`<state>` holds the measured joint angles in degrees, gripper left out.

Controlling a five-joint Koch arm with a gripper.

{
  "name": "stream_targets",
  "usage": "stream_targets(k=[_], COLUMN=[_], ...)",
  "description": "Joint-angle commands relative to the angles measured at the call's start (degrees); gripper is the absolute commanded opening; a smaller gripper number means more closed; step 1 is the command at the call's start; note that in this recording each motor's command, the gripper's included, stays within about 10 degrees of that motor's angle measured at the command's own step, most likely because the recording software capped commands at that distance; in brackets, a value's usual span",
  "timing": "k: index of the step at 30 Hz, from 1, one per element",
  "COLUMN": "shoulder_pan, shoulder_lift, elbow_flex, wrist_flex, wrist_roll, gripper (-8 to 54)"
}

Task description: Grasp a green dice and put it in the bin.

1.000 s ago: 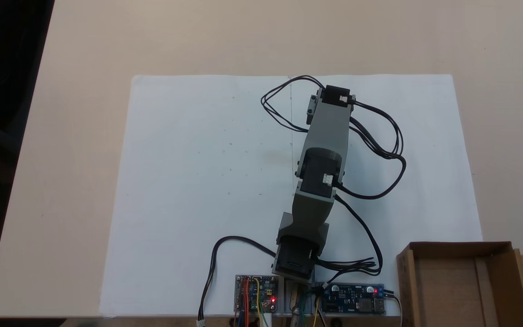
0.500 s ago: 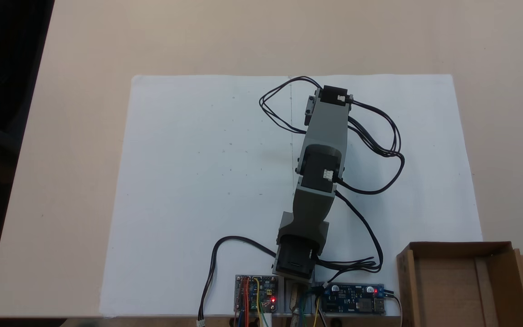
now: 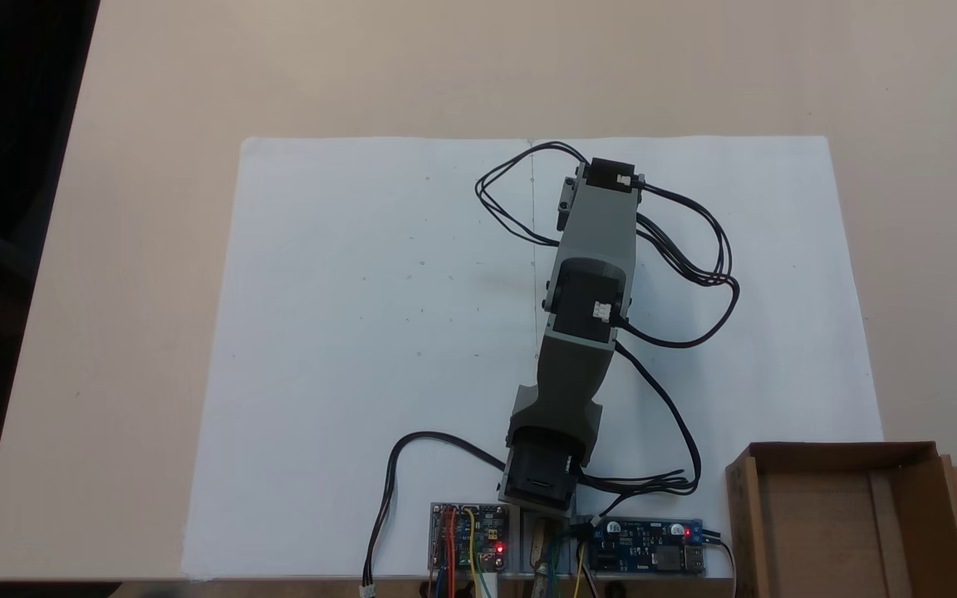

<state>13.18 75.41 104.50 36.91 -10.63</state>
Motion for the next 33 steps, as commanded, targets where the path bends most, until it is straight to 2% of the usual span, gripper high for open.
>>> stream_targets(k=[1, 18, 21, 26, 27, 31, 33], shoulder_pan=[0.18, 0.62, 1.23, 2.20, 2.37, 2.99, 3.08], shoulder_lift=[0.79, -0.09, -0.09, -0.09, -0.09, 0.00, 0.09], elbow_flex=[-1.67, -1.67, -1.67, -1.67, -1.67, -1.67, -1.67], wrist_flex=[-1.85, -3.87, -4.66, -5.54, -5.54, -5.54, -5.45], wrist_roll=[-3.52, -7.91, -7.91, -7.73, -7.82, -7.73, -7.73], gripper=[38.9, 38.8, 36.4, 36.4, 35.8, 27.1, 25.1])
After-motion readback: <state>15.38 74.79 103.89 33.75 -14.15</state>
